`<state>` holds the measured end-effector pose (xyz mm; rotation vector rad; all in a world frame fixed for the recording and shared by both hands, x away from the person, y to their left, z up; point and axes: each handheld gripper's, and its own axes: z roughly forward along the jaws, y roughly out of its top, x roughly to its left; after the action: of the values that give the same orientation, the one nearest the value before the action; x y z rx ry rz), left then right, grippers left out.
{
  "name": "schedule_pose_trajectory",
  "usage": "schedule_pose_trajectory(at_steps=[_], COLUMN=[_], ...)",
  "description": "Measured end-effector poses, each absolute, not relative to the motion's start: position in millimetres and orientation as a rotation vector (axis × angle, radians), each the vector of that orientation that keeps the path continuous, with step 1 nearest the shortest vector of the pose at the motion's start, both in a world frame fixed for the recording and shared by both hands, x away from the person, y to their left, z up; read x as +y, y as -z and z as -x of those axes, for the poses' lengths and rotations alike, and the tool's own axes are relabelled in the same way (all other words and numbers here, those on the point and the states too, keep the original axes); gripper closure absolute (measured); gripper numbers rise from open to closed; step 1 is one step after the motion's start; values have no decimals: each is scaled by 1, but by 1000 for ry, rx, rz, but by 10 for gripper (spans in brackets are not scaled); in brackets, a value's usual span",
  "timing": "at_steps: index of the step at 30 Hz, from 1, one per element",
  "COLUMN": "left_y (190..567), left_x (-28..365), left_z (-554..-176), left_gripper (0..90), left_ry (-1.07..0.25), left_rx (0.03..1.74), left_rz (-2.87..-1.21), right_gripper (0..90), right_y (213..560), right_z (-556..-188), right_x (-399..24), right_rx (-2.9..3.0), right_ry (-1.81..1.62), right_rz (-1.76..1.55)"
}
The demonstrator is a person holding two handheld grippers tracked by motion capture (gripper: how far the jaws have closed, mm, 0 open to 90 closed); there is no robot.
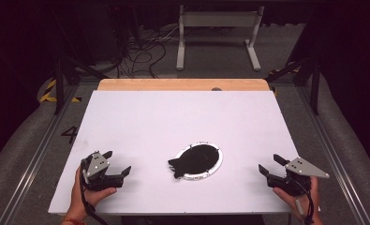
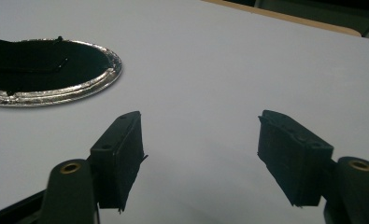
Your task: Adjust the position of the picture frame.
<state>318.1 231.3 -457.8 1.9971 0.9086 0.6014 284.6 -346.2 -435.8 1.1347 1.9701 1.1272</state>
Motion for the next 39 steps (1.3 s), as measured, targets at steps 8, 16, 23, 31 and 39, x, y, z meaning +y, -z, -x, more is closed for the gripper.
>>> schedule_pose_trajectory(at_steps=[8,16,23,31,39], left_y=[453,443,435,435,445], left_x=[223,218,189,142,111], left_z=[-315,-319,-343,-376,-394], left_gripper=[371,795,900,900,900], left_ry=[-567,-533,-495,-434,-364], left_rx=[817,751,675,590,583], left_rz=[-2034,-2022,-2107,-2164,-2196], right_gripper=[520,875,900,900,900], right_y=[435,438,439,446,447], right_z=[-286,-287,-290,-301,-311], right_x=[-342,-332,-308,-266,-241], right_rx=[1990,2118,2211,2323,2355], right_ry=[-1125,-1137,-1137,-1066,-1025], right_rz=[-1138,-1127,-1081,-986,-966])
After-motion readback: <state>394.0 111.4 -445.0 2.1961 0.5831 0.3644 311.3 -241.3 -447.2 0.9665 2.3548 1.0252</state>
